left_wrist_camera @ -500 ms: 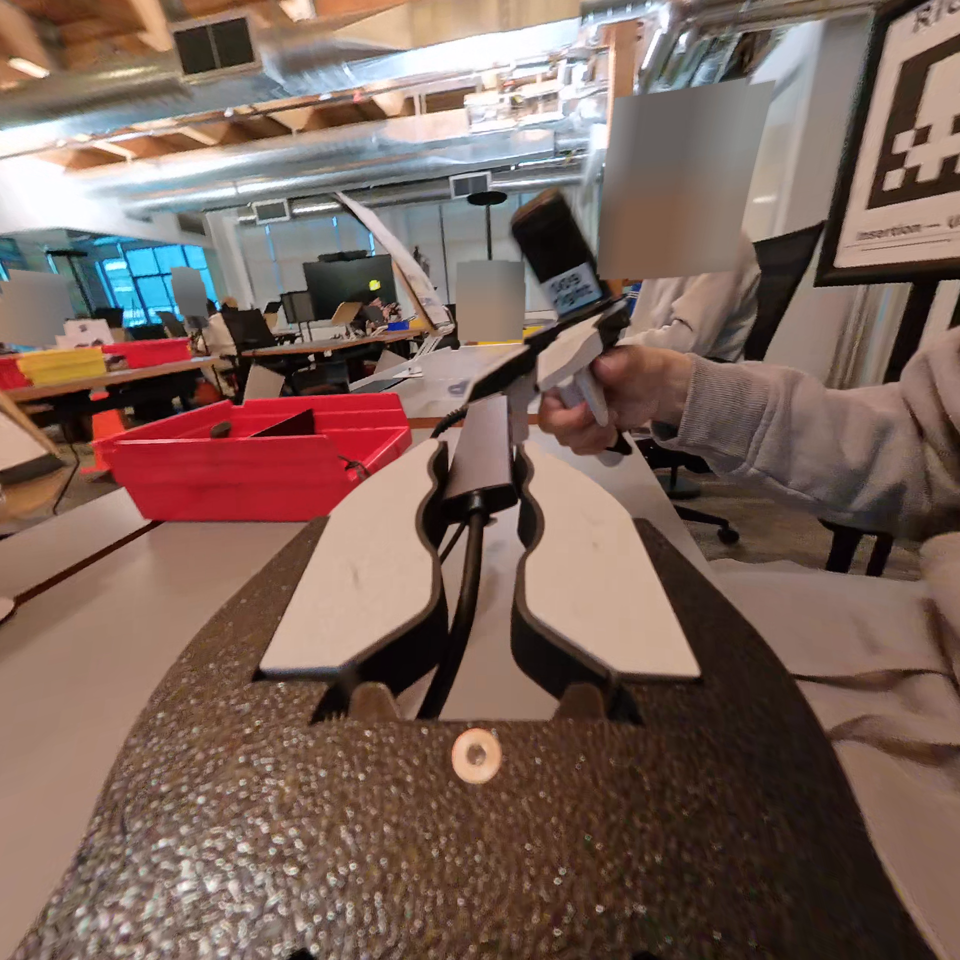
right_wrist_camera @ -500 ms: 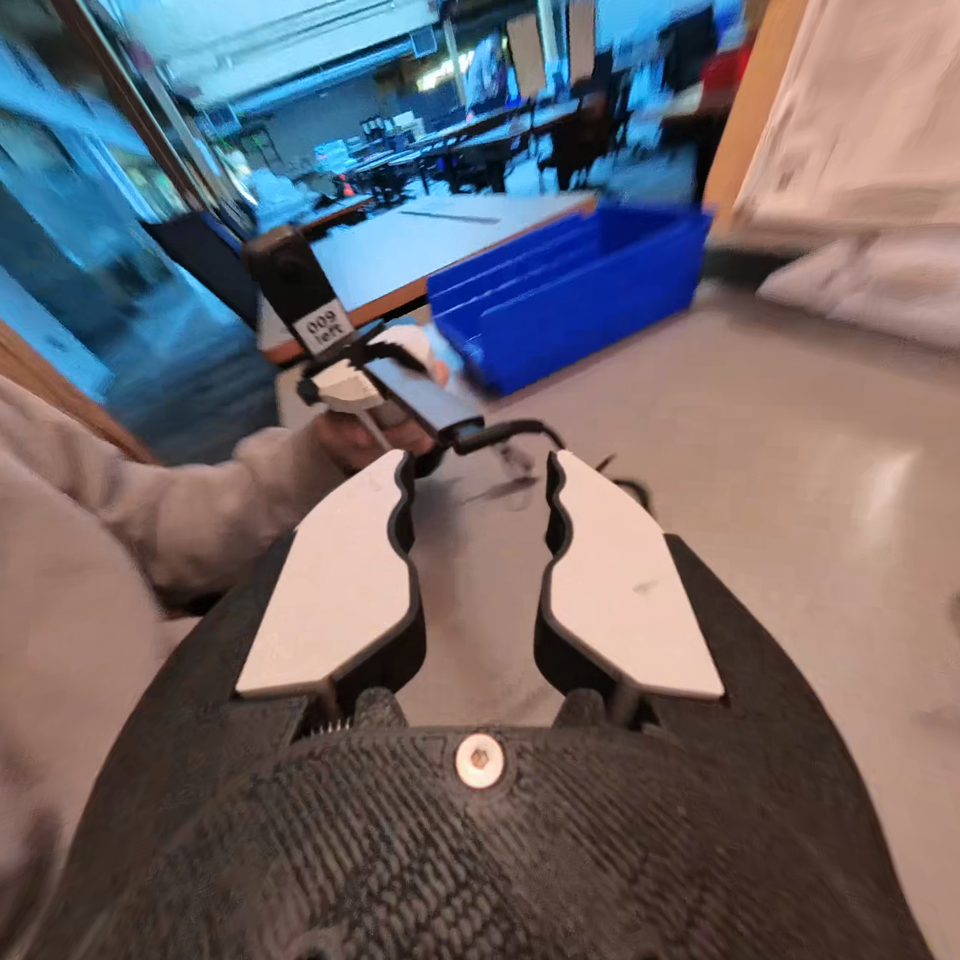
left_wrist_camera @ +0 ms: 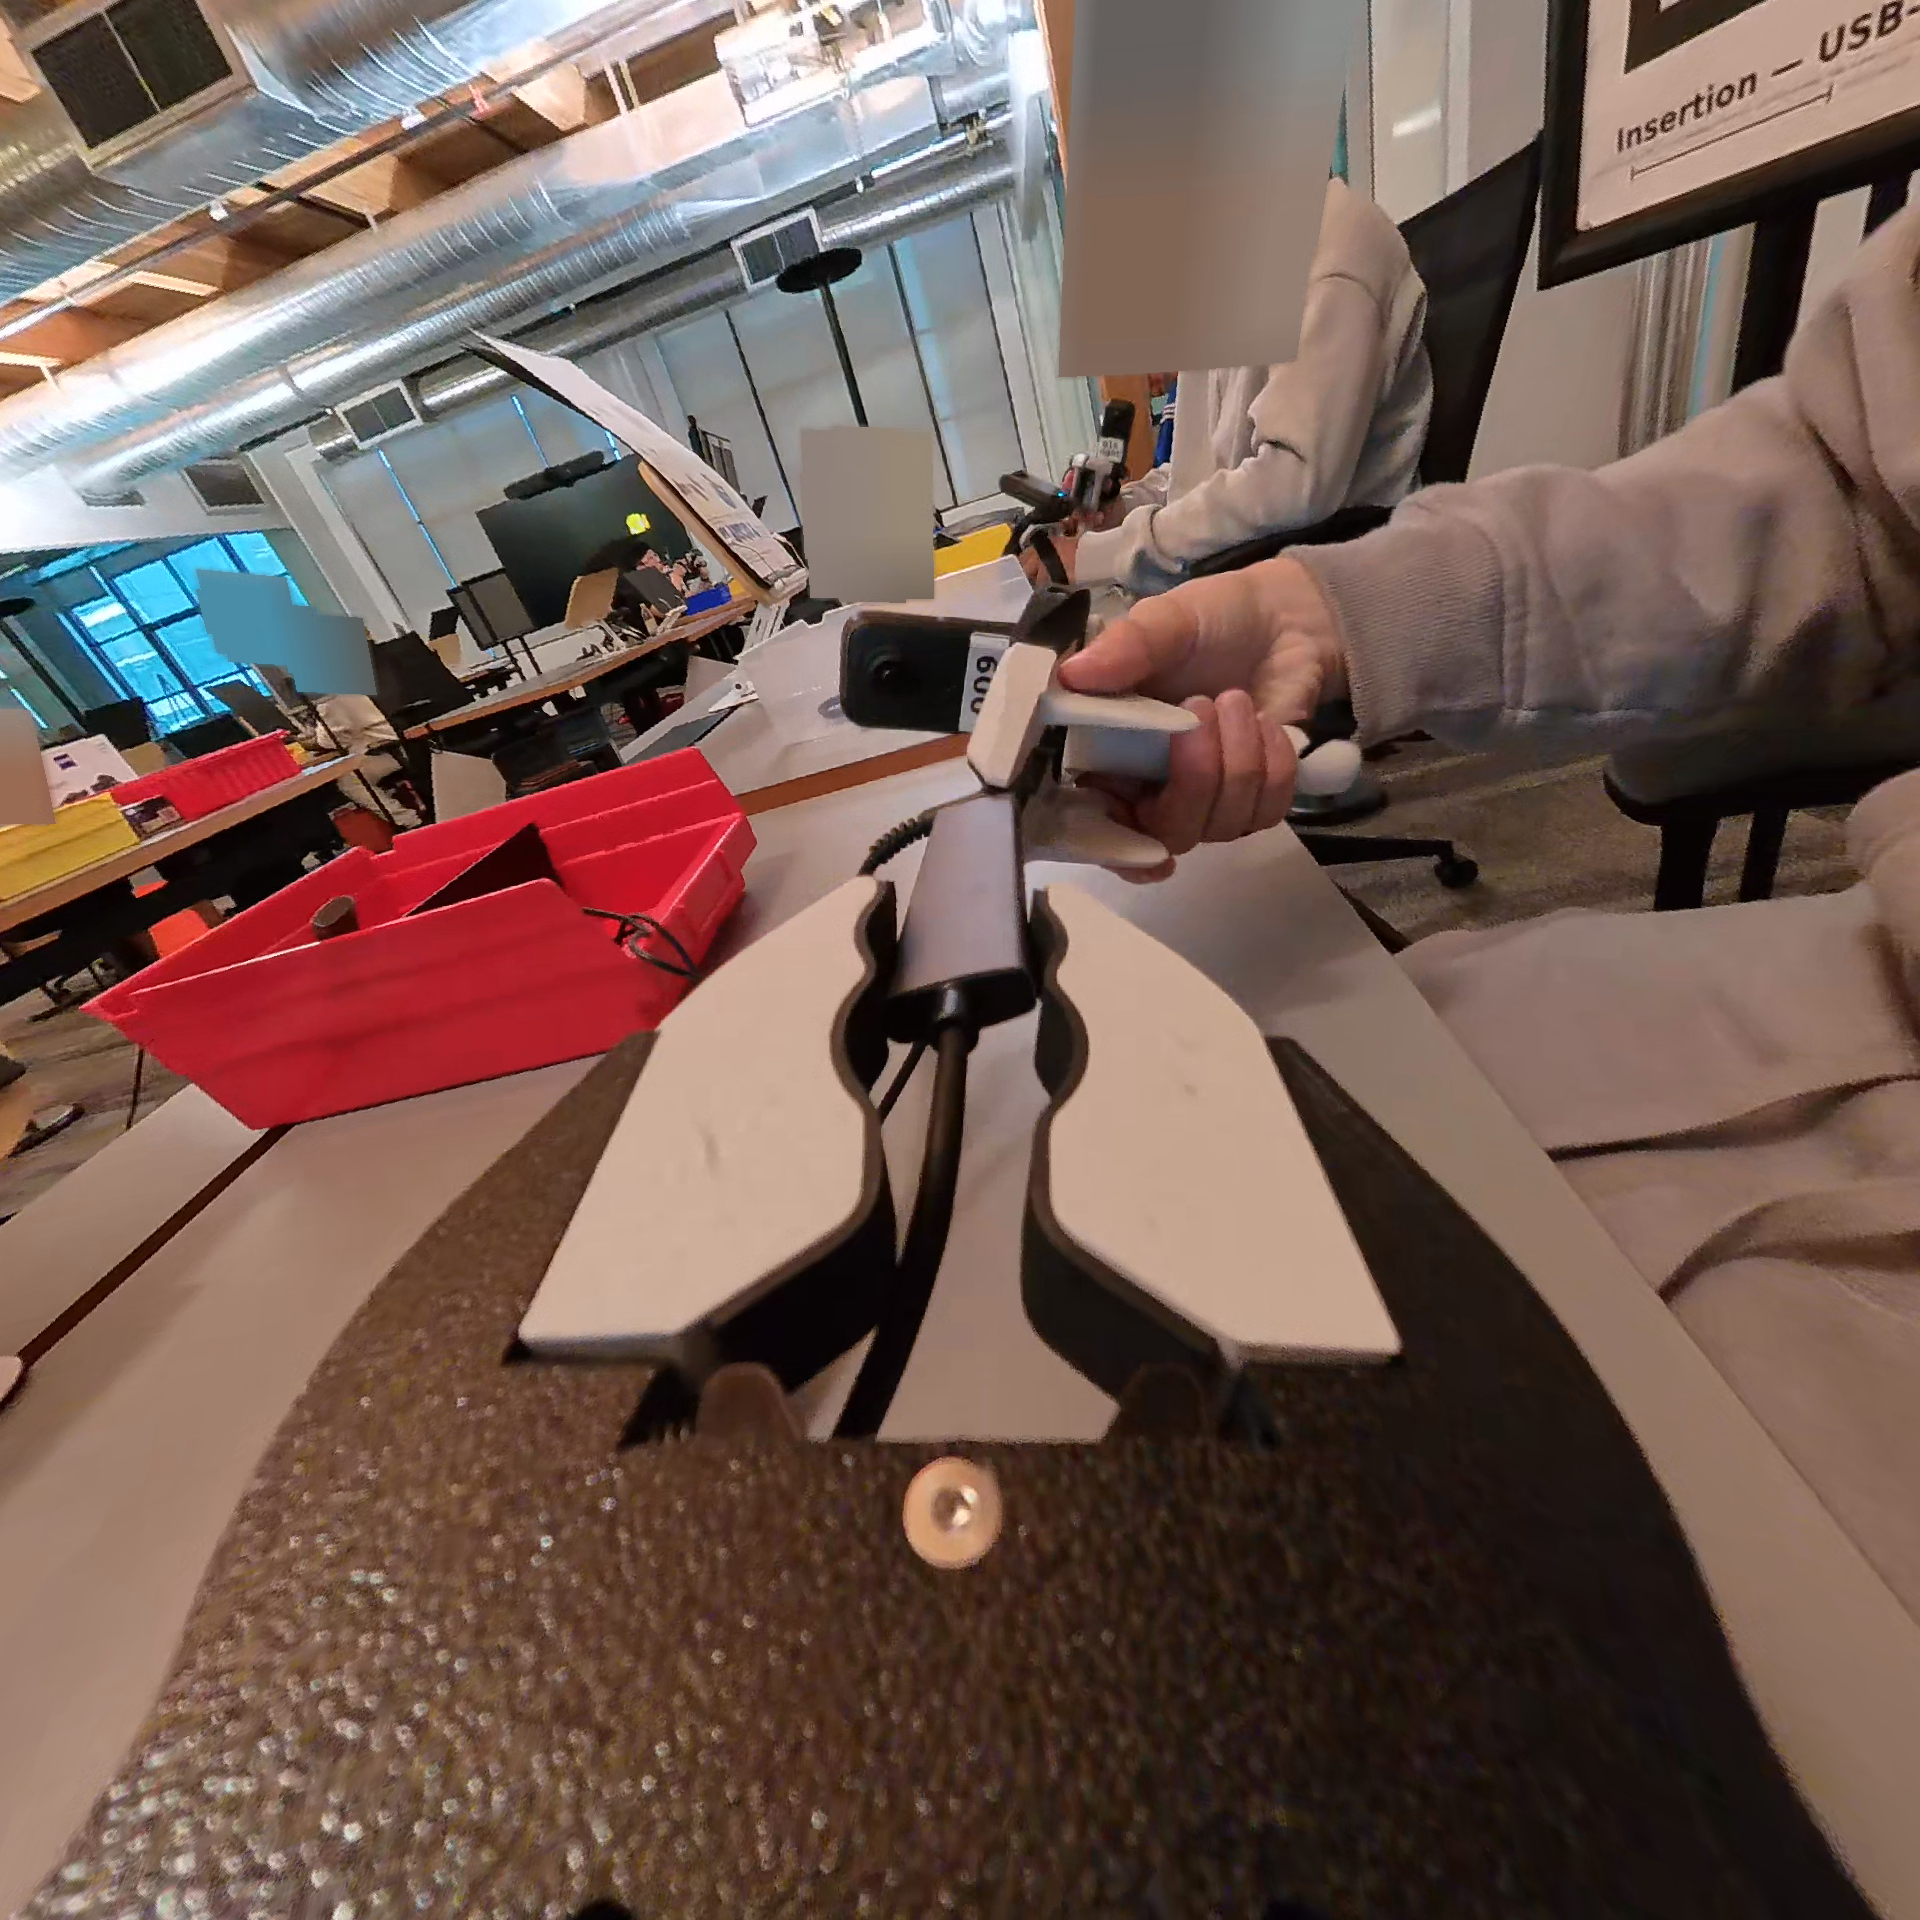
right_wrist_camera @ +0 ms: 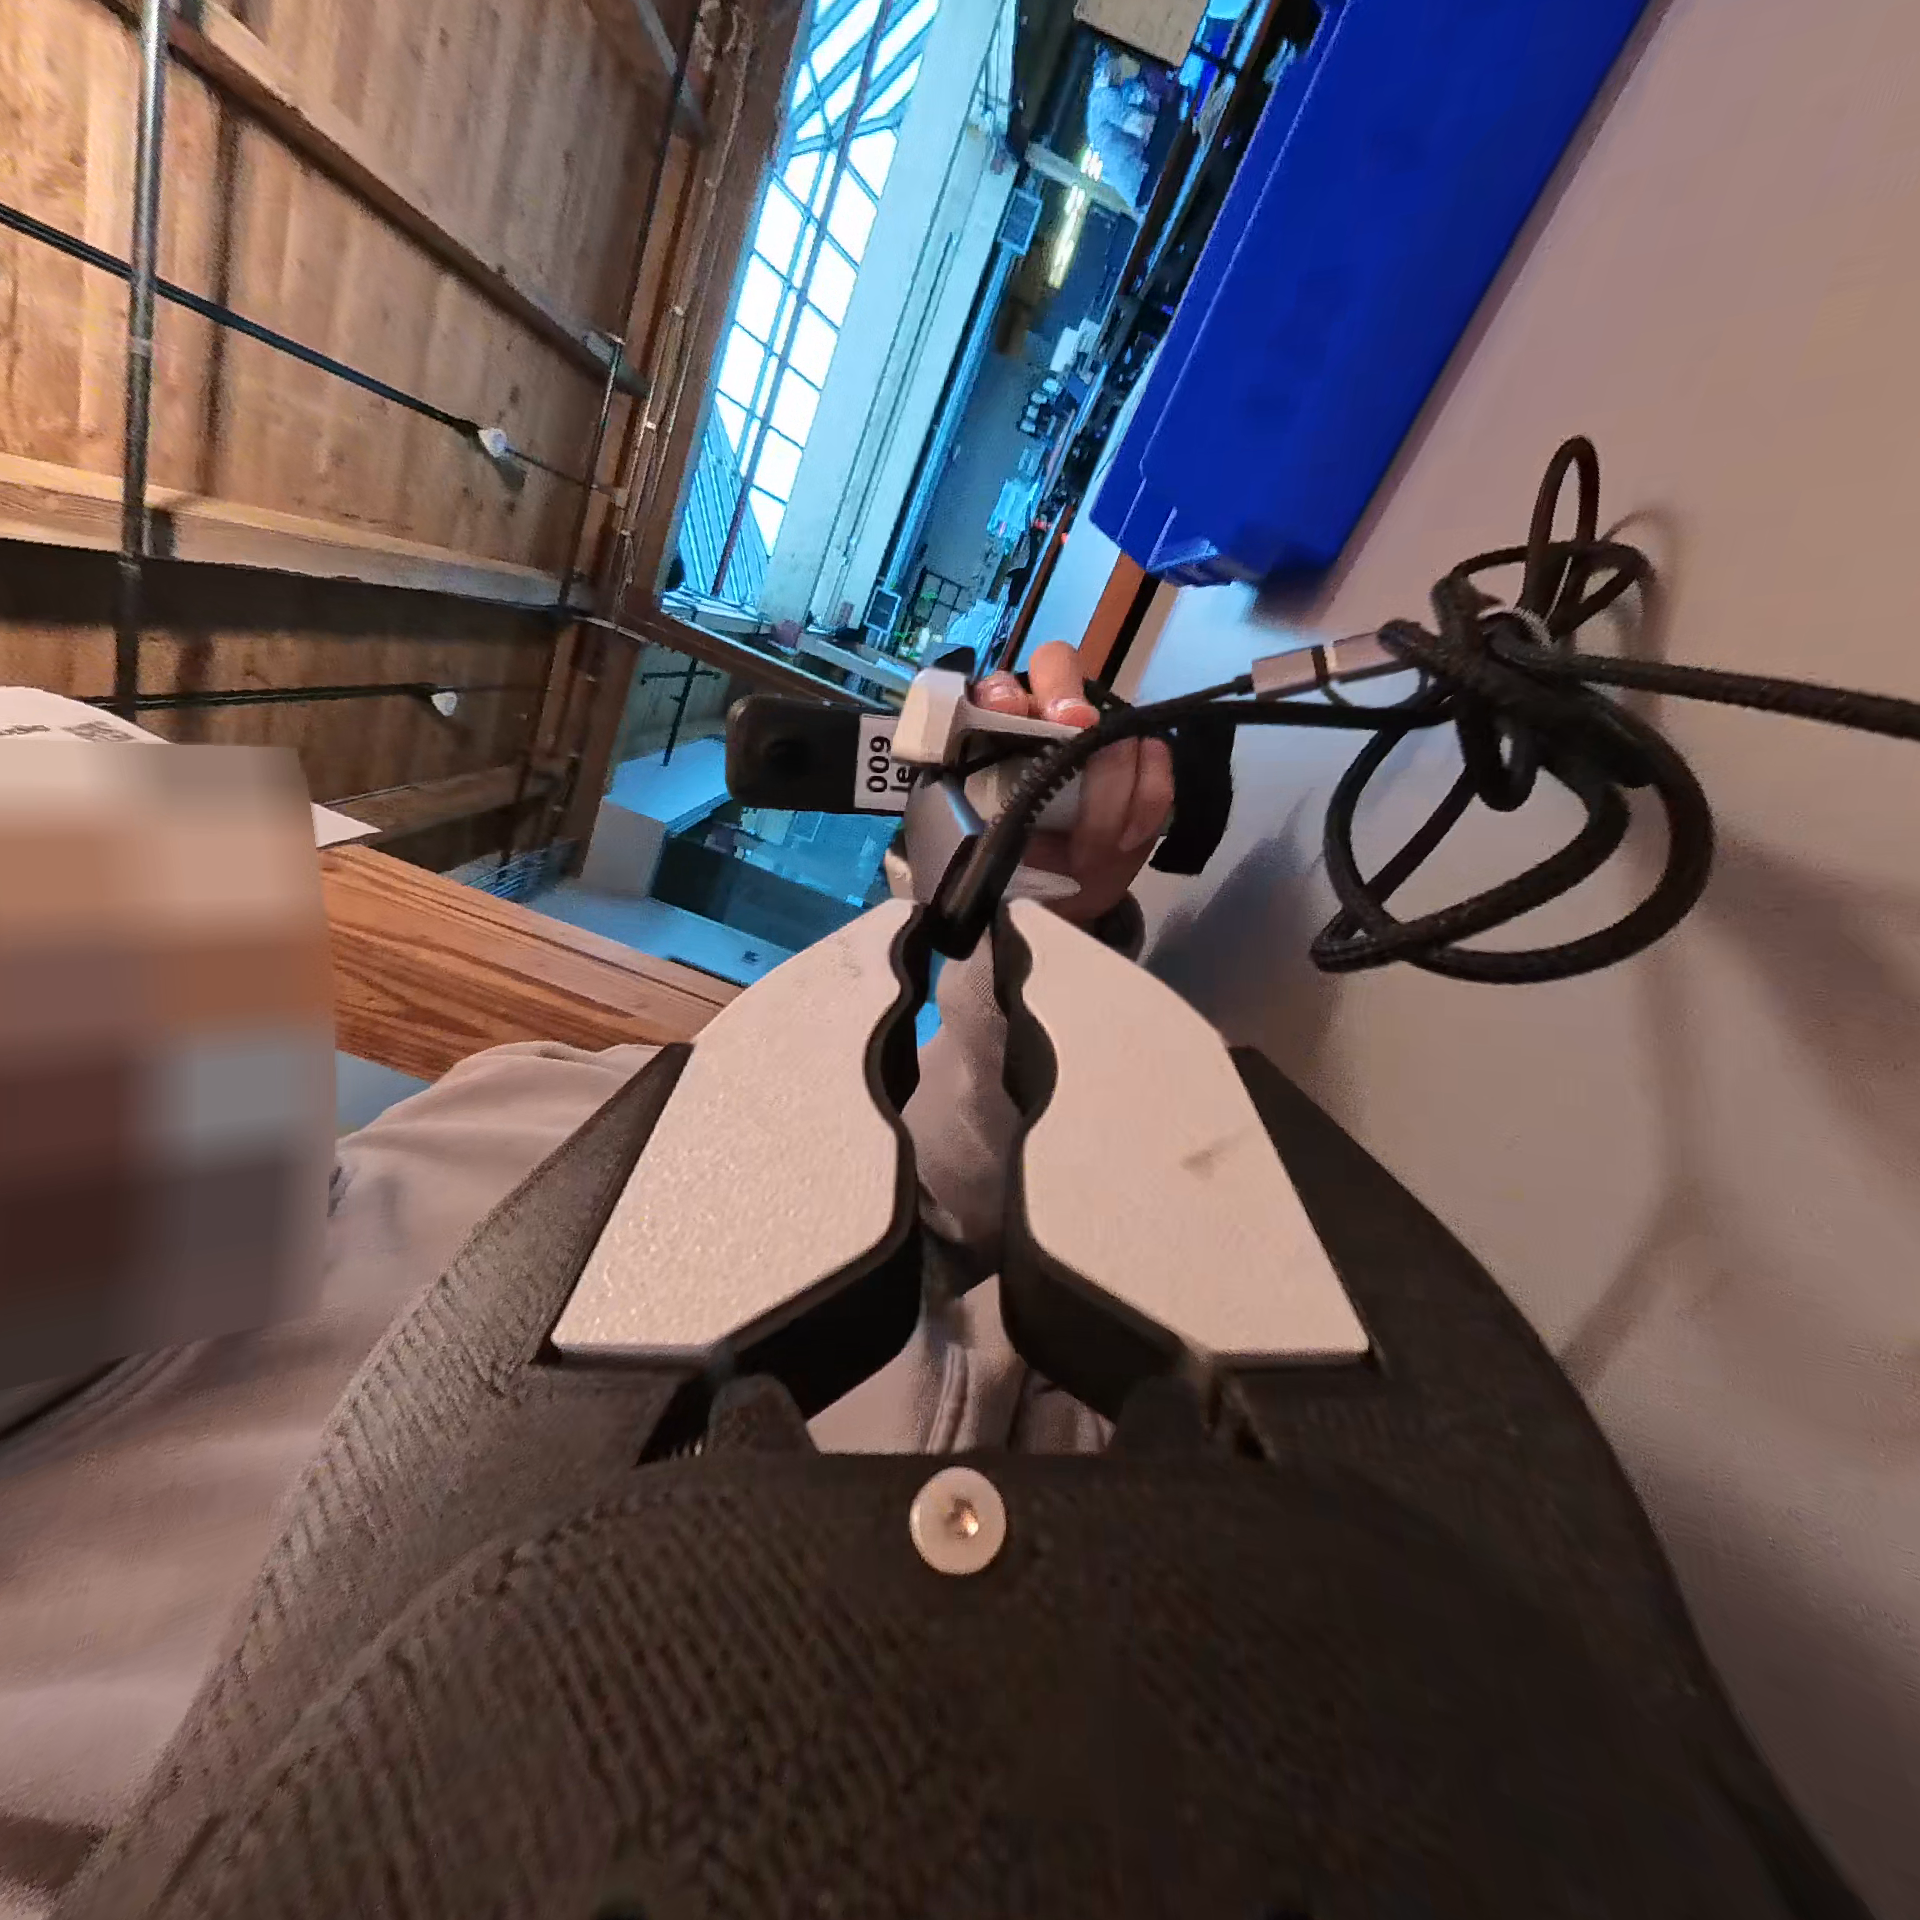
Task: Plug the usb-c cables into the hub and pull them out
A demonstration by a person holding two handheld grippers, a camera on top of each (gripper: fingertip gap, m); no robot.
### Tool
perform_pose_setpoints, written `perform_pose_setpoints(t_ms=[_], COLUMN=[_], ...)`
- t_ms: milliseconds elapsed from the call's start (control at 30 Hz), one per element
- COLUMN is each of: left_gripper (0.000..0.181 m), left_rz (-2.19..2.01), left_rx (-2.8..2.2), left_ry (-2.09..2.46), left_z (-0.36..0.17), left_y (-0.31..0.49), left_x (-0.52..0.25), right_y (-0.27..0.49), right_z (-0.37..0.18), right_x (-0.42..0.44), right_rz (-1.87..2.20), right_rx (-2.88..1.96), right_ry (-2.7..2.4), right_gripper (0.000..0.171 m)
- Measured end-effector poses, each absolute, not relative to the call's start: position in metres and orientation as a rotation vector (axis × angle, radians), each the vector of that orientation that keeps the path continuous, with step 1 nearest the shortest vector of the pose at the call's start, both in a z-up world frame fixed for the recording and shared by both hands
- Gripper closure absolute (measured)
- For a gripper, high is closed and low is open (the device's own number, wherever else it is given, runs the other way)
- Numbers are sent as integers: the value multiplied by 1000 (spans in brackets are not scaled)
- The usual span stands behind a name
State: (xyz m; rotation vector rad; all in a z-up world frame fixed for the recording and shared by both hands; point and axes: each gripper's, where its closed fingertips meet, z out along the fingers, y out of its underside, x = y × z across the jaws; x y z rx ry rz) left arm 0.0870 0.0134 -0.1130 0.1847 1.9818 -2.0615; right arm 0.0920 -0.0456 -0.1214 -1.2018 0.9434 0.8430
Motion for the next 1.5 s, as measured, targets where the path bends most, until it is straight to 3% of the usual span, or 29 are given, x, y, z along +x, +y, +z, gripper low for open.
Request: perform_pose_setpoints(t_ms=[333,733,1500], left_gripper=[158,158,158], left_rz=[-2017,-1962,-1958], left_rx=[198,-12,-54], left_ry=[2027,2183,2187], left_z=[-120,-138,-146], left_y=[12,8,-1], left_x=[87,99,101], right_y=[-47,-52,-60], right_z=[-130,-122,-130], right_x=[92,104,114], right_rz=[931,511,607], right_rx=[-1191,-1358,-1332], right_ry=[991,825,925], right_gripper=[161,161,161])
